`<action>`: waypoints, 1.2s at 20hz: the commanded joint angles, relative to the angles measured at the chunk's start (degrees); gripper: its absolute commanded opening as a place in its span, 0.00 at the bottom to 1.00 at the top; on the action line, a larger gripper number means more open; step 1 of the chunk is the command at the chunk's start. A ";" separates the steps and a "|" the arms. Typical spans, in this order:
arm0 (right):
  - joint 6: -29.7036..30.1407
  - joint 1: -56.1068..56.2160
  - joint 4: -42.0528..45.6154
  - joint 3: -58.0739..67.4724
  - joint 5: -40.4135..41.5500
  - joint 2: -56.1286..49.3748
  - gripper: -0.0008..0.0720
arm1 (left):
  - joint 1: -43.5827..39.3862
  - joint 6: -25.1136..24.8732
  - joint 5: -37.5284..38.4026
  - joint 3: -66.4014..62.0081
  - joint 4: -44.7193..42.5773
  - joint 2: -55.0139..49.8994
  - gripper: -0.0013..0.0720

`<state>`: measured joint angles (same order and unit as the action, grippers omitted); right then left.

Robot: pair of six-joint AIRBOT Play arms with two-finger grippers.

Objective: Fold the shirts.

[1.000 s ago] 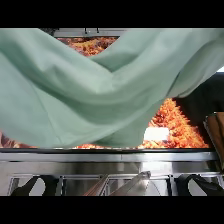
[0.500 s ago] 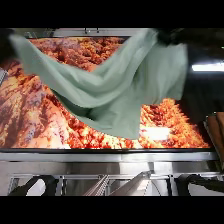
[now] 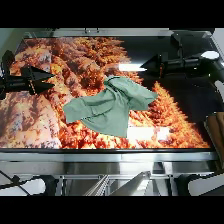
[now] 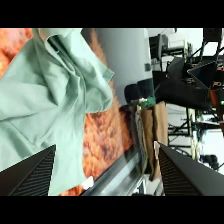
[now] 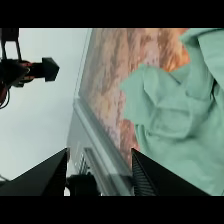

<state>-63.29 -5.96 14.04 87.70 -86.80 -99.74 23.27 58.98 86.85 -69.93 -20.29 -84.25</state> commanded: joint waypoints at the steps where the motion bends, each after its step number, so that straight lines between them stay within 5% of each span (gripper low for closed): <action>1: -0.24 -3.48 5.16 -10.23 -6.86 2.56 0.61 | -1.88 -1.95 1.92 -3.04 -6.93 -4.72 0.98; 8: 4.98 4.09 9.35 -48.70 17.92 11.50 0.61 | -9.90 0.00 0.09 -3.17 -25.59 -10.36 0.98; 11: 4.81 10.21 6.93 -48.24 24.17 8.63 0.61 | -7.30 0.98 -2.40 -3.17 -31.26 -10.60 0.98; 16: 0.92 16.11 2.78 -44.94 29.59 4.52 0.61 | -1.90 1.51 -10.12 -0.55 -25.94 -11.02 0.99; 24: -4.04 19.80 2.40 -42.93 29.59 3.72 0.60 | -9.29 1.49 -8.41 -4.15 -25.62 -18.32 0.99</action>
<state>-65.73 12.19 16.10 44.45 -58.39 -95.57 16.43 60.40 78.41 -72.12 -46.06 -100.03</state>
